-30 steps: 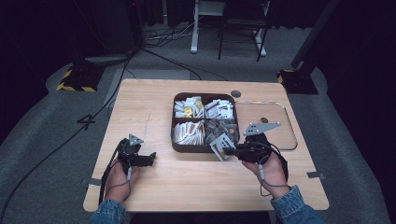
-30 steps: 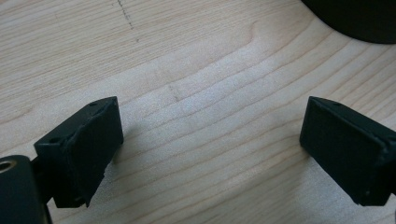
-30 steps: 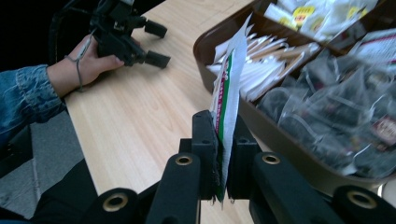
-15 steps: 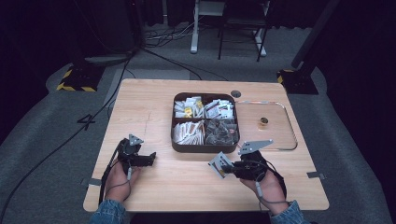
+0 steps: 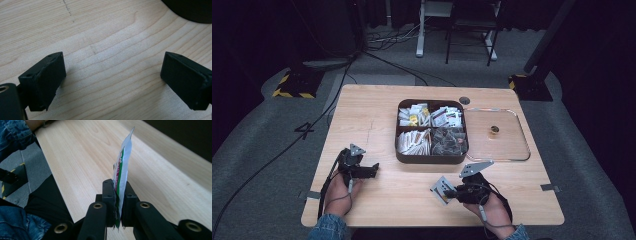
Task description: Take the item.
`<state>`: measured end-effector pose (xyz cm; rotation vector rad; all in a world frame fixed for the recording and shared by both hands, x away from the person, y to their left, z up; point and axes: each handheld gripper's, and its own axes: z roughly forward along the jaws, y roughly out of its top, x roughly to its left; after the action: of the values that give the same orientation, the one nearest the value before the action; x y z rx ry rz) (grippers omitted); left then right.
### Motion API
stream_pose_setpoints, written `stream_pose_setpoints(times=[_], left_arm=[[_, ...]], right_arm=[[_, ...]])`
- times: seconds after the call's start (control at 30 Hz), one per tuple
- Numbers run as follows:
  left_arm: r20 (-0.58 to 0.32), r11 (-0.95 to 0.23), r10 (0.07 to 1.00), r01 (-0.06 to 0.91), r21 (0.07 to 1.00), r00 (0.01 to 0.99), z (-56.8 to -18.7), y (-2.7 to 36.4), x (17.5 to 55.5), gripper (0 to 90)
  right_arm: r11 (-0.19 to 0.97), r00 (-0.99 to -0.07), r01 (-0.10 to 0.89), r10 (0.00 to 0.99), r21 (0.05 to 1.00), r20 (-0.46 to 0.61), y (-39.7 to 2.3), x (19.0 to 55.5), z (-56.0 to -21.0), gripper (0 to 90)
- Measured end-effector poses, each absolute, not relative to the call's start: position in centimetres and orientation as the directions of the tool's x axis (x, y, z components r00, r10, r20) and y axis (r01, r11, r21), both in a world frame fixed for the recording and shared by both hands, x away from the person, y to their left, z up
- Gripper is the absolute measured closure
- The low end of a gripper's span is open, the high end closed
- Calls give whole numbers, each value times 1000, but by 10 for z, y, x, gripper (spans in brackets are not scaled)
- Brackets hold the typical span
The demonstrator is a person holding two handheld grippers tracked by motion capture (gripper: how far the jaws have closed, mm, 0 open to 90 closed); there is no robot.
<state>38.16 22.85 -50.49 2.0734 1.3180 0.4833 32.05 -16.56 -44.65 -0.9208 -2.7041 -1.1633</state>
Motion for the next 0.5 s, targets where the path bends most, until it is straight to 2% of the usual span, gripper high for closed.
stream_pose_setpoints(times=[0.5], left_arm=[[-25, -303, 901, 671, 676, 433, -505, 229, 382, 63]], right_arm=[[563, -804, 584, 499, 585, 323, -160, 322, -459, 825]])
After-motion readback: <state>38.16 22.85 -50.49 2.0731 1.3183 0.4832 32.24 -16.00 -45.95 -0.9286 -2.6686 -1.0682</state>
